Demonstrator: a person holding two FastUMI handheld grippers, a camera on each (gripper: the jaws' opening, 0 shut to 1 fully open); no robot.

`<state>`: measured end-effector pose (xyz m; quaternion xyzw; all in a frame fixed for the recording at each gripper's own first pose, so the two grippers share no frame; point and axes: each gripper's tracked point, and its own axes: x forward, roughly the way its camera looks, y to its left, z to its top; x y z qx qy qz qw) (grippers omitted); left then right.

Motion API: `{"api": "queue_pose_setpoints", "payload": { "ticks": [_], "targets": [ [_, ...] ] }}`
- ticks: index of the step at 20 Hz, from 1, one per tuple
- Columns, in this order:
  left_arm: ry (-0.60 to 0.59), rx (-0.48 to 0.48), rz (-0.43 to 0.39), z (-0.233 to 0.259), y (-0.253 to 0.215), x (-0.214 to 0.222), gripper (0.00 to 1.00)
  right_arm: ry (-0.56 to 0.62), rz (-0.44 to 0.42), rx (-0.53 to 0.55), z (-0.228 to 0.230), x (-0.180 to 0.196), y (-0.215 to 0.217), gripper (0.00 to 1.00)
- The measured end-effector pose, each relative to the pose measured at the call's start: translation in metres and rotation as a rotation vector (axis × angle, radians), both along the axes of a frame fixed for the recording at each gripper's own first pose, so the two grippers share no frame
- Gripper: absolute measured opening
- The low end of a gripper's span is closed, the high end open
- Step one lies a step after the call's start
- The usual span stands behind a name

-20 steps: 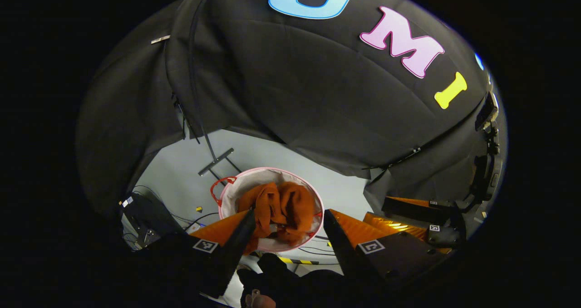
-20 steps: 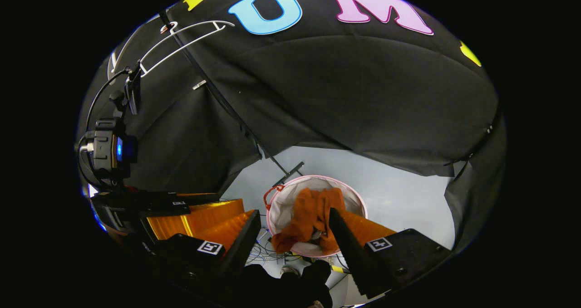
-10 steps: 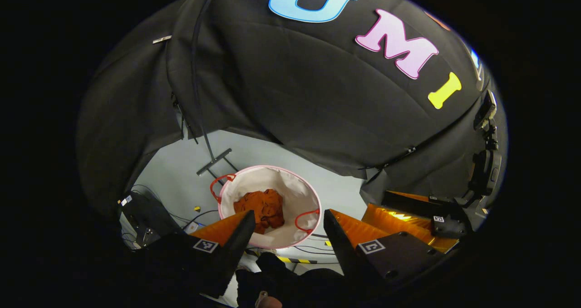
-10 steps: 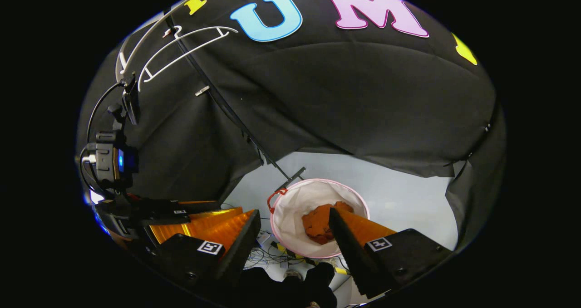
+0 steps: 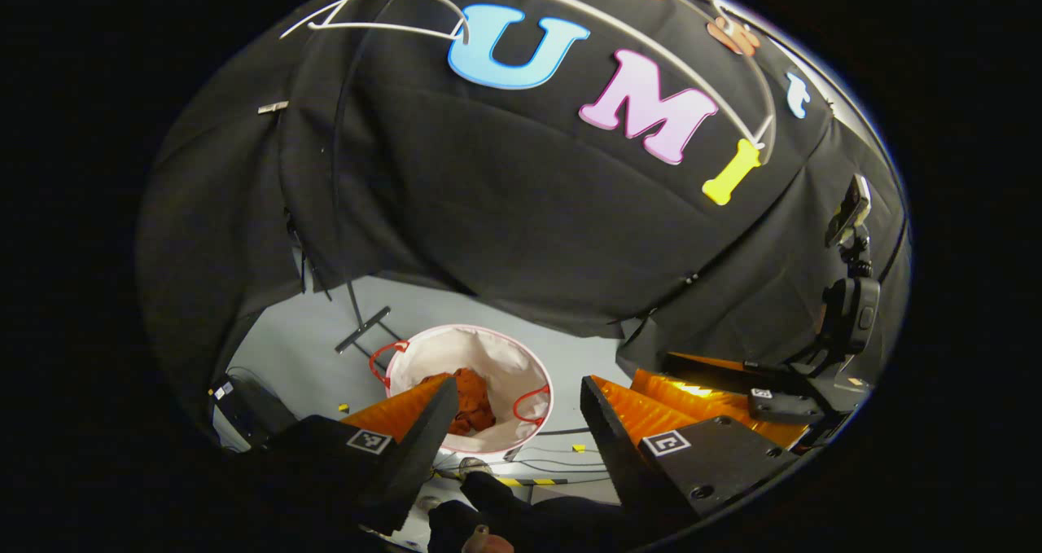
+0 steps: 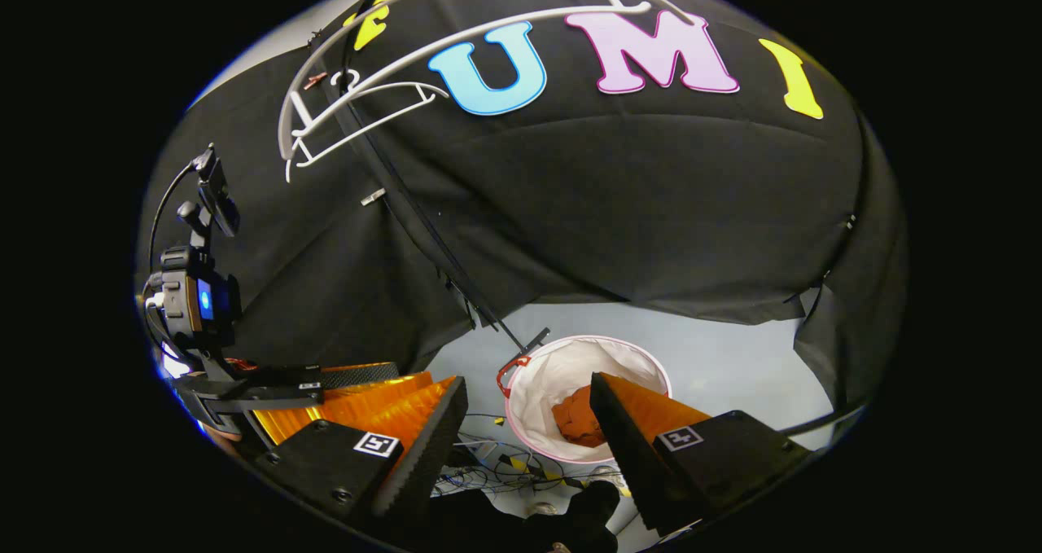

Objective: Grasp the clothes on the hanger with both hands and then place them into the laundry hamper below.

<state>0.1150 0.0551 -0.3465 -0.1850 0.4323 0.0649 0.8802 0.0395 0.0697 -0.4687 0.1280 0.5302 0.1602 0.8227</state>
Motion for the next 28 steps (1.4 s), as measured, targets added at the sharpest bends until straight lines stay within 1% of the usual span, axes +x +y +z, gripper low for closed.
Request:
{"api": "queue_pose_setpoints", "payload": {
  "ticks": [3, 5, 8, 10, 11, 13, 14, 16, 18, 20, 21, 22, 23, 24, 26, 27, 28],
  "targets": [
    [-0.057, 0.007, -0.03, 0.029, 0.005, -0.022, 0.96, -0.054, -0.017, -0.008, 0.026, -0.018, 0.009, 0.99],
    [-0.113, 0.027, -0.061, 0.054, 0.007, -0.032, 0.96, -0.129, -0.025, -0.004, 0.055, -0.021, 0.017, 0.99],
    [-0.275, 0.072, -0.114, 0.114, 0.006, -0.043, 0.96, -0.318, -0.042, -0.016, 0.114, -0.015, 0.018, 0.99],
    [-0.363, 0.115, -0.145, 0.152, 0.003, -0.052, 0.96, -0.416, -0.056, -0.024, 0.155, -0.015, 0.018, 0.99],
    [-0.408, 0.135, -0.161, 0.159, 0.001, -0.046, 0.96, -0.462, -0.064, -0.027, 0.174, -0.015, 0.017, 1.0],
    [-0.517, 0.171, -0.191, 0.192, -0.003, -0.054, 0.96, -0.576, -0.075, -0.046, 0.218, -0.012, 0.008, 0.99],
    [-0.575, 0.19, -0.203, 0.211, -0.007, -0.06, 0.92, -0.63, -0.082, -0.056, 0.241, -0.013, 0.003, 0.98],
    [-0.697, 0.22, -0.222, 0.252, -0.016, -0.067, 0.92, -0.729, -0.099, -0.064, 0.28, -0.017, -0.001, 0.98],
    [-0.783, 0.221, -0.219, 0.275, -0.018, -0.075, 0.92, -0.816, -0.127, -0.062, 0.312, -0.02, -0.007, 0.98],
    [-0.848, 0.24, -0.209, 0.289, -0.022, -0.093, 0.95, -0.897, -0.158, -0.046, 0.339, -0.019, -0.01, 1.0],
    [-0.865, 0.259, -0.204, 0.297, -0.023, -0.099, 0.92, -0.925, -0.17, -0.03, 0.35, -0.02, -0.01, 0.99],
    [-0.876, 0.276, -0.204, 0.3, -0.027, -0.102, 0.99, -0.946, -0.18, -0.009, 0.359, -0.02, -0.011, 0.98],
    [-0.891, 0.294, -0.2, 0.303, -0.029, -0.106, 0.92, -0.966, -0.189, 0.01, 0.365, -0.019, -0.012, 1.0],
    [-0.908, 0.301, -0.199, 0.307, -0.032, -0.107, 0.95, -0.977, -0.192, 0.017, 0.369, -0.017, -0.013, 0.98],
    [-0.922, 0.296, -0.186, 0.312, -0.037, -0.11, 0.95, -0.993, -0.186, 0.017, 0.373, -0.014, -0.019, 0.98],
    [-0.933, 0.296, -0.166, 0.318, -0.037, -0.111, 0.95, -0.994, -0.176, 0.021, 0.375, -0.014, -0.018, 1.0],
    [-0.941, 0.294, -0.147, 0.323, -0.037, -0.113, 0.95, -0.987, -0.164, 0.027, 0.375, -0.014, -0.016, 1.0]
  ]
}}
